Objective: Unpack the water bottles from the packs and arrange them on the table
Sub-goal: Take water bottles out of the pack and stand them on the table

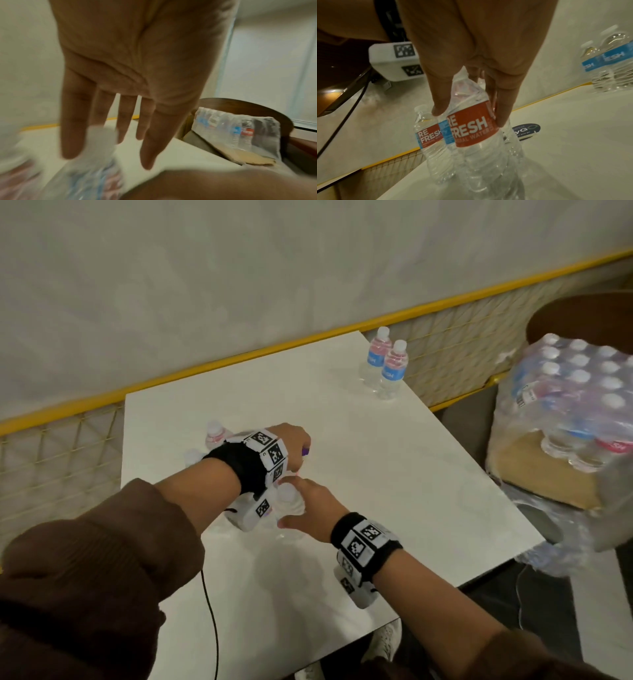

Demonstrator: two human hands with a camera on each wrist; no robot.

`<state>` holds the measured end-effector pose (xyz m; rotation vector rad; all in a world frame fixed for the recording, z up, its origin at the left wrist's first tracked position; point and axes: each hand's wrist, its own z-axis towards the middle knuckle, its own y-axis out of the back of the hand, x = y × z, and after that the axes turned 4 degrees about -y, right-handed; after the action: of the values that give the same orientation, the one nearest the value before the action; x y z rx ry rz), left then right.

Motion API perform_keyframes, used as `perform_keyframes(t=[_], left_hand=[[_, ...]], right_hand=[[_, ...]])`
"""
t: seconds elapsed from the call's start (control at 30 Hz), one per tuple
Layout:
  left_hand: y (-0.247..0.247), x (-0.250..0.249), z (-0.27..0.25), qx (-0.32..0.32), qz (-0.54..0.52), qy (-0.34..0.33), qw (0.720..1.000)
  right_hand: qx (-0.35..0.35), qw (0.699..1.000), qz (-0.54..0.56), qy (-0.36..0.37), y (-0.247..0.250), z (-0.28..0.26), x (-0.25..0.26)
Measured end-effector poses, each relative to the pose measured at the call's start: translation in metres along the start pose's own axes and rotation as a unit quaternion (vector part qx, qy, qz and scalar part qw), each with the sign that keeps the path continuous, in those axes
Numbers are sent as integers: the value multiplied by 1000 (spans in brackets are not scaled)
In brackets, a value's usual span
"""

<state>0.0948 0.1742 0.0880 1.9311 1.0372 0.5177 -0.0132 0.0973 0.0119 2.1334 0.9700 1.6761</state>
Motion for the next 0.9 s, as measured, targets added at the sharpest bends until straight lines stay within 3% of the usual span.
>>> perform_keyframes(t=[0.1,0.23,0.47,0.57,0.67,0.73,0.9], left_hand=[[20,-23,8,-32,74,-1,997],[38,-79,25,-63,119,-29,991],[41,-219,99,-22,-25,-188,982],[46,-275,128,-23,-84,-208,974],[50,-314,151,-8,-107,-211,972],[53,-328,160,-19,-161,-199,967],[47,-335,177,-22,-204,-194,959]], right_hand=[[16,1000,8,-23,20,-10,-14],[12,992,4,-123,73,-37,-75],[-106,948,17,-301,193,-94,-195],[-185,920,44,-343,238,-116,-233],[-278,883,-24,-376,280,-127,-265],[-327,864,22,-384,306,-127,-278],[-279,860,49,-425,352,-115,-280]])
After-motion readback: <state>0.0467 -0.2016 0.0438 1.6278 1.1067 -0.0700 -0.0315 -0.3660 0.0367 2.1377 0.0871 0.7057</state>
